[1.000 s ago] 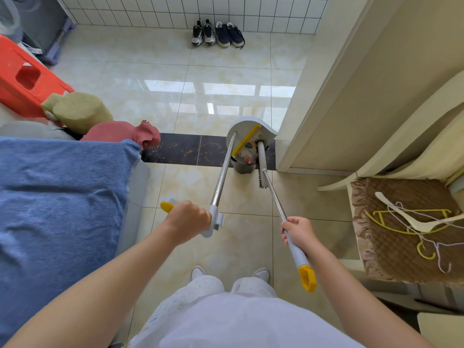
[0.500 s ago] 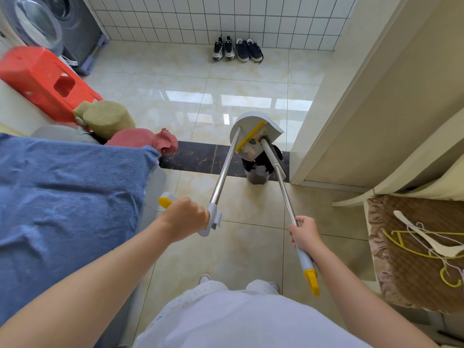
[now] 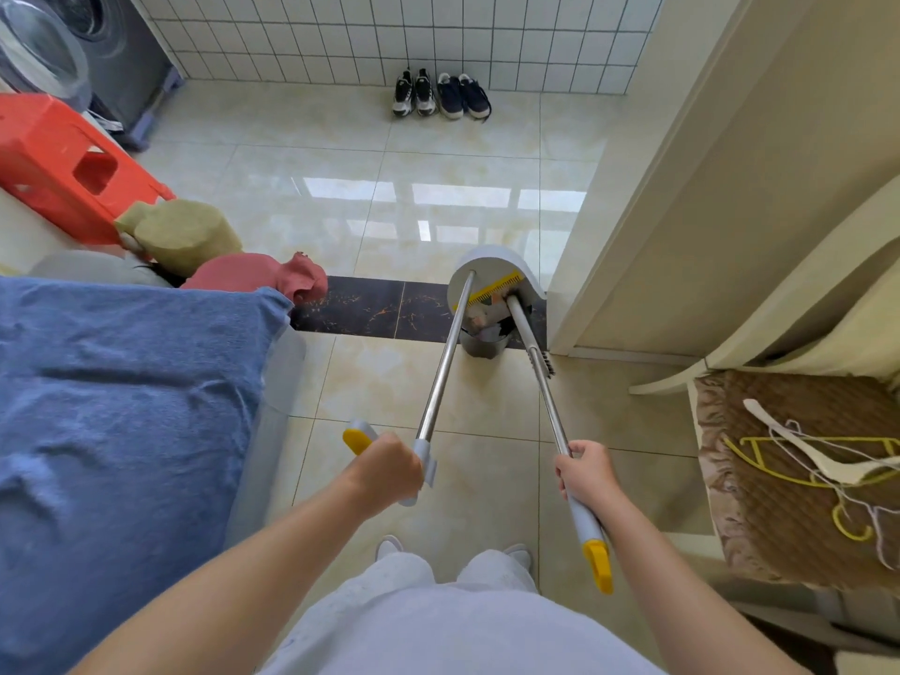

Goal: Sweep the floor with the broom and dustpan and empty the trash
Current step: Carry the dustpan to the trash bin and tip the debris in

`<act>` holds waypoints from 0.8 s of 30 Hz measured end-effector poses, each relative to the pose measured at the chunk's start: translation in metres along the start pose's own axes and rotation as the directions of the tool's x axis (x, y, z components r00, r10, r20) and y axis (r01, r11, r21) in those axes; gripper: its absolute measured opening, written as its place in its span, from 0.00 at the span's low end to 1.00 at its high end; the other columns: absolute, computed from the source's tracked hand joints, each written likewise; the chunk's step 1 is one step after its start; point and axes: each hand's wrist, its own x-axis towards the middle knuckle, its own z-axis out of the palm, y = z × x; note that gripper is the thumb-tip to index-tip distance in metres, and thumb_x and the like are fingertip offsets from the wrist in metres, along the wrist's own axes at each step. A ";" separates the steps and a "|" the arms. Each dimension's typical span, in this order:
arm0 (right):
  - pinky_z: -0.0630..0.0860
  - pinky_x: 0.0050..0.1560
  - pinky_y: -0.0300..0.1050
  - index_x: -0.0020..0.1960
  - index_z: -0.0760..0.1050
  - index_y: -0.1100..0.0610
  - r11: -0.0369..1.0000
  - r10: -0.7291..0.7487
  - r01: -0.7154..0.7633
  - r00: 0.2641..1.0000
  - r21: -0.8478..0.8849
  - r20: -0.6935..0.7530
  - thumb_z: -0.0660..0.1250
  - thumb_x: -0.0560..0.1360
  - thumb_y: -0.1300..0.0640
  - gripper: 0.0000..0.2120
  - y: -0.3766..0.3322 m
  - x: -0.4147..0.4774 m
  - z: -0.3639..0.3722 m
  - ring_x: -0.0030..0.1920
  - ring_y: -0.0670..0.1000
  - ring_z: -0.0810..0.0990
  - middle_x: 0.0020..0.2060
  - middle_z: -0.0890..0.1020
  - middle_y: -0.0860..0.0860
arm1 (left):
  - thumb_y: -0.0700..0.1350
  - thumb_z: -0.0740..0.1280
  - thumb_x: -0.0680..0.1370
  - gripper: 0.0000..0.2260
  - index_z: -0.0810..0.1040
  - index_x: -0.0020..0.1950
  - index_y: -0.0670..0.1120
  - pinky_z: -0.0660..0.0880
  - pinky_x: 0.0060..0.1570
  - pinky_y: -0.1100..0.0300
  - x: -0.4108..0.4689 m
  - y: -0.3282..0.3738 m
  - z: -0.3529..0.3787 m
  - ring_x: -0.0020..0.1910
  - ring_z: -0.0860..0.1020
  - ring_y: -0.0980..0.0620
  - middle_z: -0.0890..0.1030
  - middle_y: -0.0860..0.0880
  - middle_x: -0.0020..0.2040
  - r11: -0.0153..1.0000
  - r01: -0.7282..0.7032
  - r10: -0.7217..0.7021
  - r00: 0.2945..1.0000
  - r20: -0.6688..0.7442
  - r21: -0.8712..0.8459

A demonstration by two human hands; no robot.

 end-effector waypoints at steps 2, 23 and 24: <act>0.70 0.26 0.40 0.51 0.73 0.63 1.000 0.019 -0.019 1.000 0.011 -0.001 0.59 0.73 0.68 0.08 0.005 -0.001 -0.002 0.25 0.52 0.69 0.29 0.73 0.56 | 0.32 0.57 0.75 0.03 0.66 0.46 0.39 0.55 0.29 0.61 0.003 -0.003 0.000 0.40 0.79 0.48 0.60 0.44 0.31 0.992 0.071 -0.074 0.997 -0.027 -0.103; 0.69 0.20 0.36 0.65 0.69 0.66 0.985 0.104 -0.109 0.994 0.130 0.042 0.60 0.74 0.68 0.19 0.018 0.001 -0.012 0.25 0.50 0.70 0.30 0.75 0.56 | 0.45 0.59 0.74 0.34 0.52 0.76 0.34 0.60 0.29 0.60 0.036 0.018 -0.026 0.34 0.74 0.51 0.79 0.50 0.42 0.845 0.412 -0.437 0.899 0.003 -0.340; 0.68 0.20 0.36 0.65 0.70 0.67 0.986 0.103 -0.108 0.994 0.128 0.041 0.60 0.74 0.68 0.19 0.017 0.003 -0.011 0.24 0.50 0.70 0.30 0.75 0.56 | 0.44 0.58 0.74 0.34 0.50 0.76 0.34 0.57 0.27 0.60 0.036 0.015 -0.024 0.28 0.69 0.52 0.76 0.51 0.36 0.882 0.391 -0.411 0.911 -0.023 -0.264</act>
